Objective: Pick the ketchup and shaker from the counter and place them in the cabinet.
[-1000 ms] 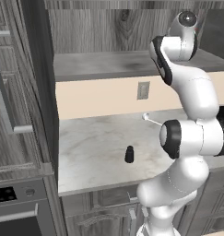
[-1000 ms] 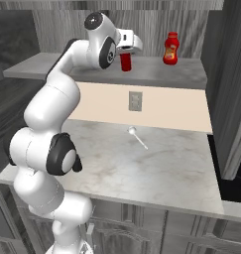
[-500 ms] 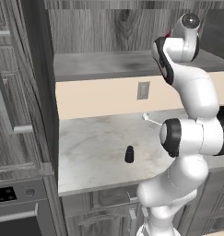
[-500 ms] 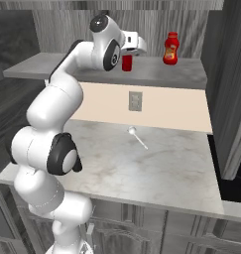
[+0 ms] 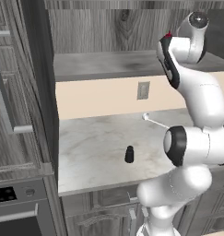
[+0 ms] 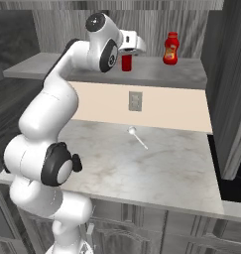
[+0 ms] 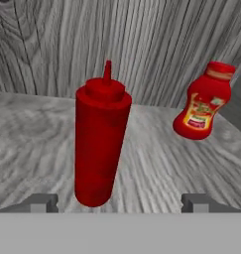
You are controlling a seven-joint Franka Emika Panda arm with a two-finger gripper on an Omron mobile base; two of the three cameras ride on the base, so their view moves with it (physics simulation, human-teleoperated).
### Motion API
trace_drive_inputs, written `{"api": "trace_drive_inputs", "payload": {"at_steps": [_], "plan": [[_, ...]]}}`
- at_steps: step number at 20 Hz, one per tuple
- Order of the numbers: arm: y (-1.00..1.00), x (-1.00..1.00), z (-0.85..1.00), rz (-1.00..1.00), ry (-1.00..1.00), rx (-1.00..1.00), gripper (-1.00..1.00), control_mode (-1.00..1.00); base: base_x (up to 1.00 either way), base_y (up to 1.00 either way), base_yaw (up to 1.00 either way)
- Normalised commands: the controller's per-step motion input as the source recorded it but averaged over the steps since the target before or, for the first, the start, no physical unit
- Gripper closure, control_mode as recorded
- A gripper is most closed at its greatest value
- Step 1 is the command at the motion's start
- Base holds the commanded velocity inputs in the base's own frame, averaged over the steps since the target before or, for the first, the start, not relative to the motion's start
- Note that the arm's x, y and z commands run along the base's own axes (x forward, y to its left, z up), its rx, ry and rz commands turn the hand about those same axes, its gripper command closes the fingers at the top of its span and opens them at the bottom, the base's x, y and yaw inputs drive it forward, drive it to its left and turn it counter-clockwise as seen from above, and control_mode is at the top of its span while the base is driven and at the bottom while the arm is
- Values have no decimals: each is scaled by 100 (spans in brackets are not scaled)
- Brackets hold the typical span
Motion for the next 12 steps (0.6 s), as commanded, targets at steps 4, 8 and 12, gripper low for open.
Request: {"api": "trace_drive_inputs", "payload": {"at_steps": [4,8,12], "plan": [[22,-100,-5,0,-11,2,-100,-100,0,0,0],[35,-89,-22,2,-7,4,-100,-100,0,0,0],[43,-64,-26,5,-1,2,-100,-100,0,0,0]]}}
